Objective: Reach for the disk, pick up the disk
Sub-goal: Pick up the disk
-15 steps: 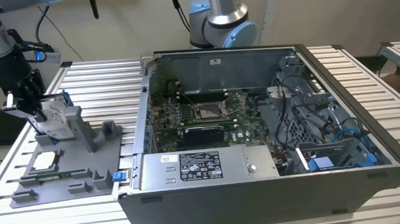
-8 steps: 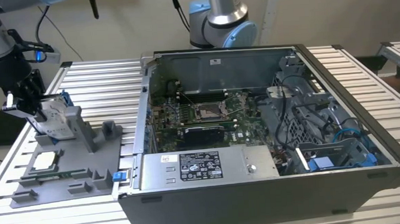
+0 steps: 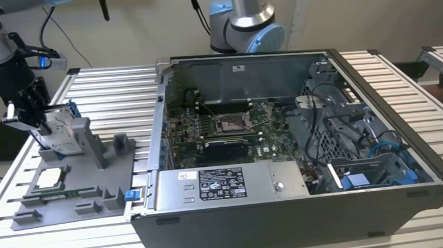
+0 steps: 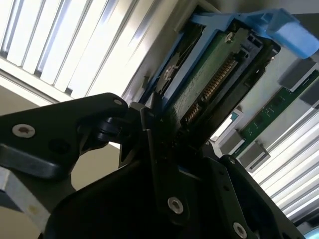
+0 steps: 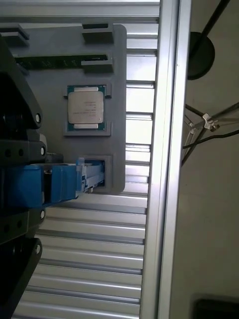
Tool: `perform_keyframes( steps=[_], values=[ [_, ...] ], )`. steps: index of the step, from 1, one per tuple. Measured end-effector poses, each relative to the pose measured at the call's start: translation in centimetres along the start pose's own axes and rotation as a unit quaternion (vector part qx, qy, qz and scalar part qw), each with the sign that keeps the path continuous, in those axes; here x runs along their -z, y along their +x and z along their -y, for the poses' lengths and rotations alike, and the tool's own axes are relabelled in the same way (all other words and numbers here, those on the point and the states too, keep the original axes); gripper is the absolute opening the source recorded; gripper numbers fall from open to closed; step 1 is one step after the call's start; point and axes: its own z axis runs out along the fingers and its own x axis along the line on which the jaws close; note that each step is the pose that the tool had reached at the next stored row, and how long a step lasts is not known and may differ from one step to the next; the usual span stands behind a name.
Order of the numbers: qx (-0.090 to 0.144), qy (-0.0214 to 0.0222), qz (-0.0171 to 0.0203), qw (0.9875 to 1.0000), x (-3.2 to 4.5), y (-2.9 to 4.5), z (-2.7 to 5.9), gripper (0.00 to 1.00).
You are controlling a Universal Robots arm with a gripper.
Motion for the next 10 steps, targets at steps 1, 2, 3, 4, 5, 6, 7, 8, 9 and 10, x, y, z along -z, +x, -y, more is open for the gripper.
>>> perform_keyframes(
  steps=[1,2,3,4,5,6,7,8,9,10],
  values=[
    [0.000,0.0000,0.0001,1.0000,0.00,0.00,0.00,0.00],
    [0.000,0.0001,0.0001,1.0000,0.00,0.00,0.00,0.00],
    [0.000,0.0000,0.0002,1.0000,0.00,0.00,0.00,0.00],
    [0.000,0.0000,0.0002,1.0000,0.00,0.00,0.01,0.00],
    [0.000,0.0000,0.0002,1.0000,0.00,0.00,0.00,0.00],
    [0.000,0.0001,0.0001,1.0000,-0.01,0.00,0.00,0.00],
    [0.000,0.0000,0.0001,1.0000,0.00,0.00,0.00,0.00],
    [0.000,0.0000,0.0001,1.0000,0.00,0.00,0.00,0.00],
    [0.000,0.0000,0.0001,1.0000,0.00,0.00,0.00,0.00],
    [0.000,0.0000,0.0001,1.0000,0.00,0.00,0.00,0.00]
  ],
)
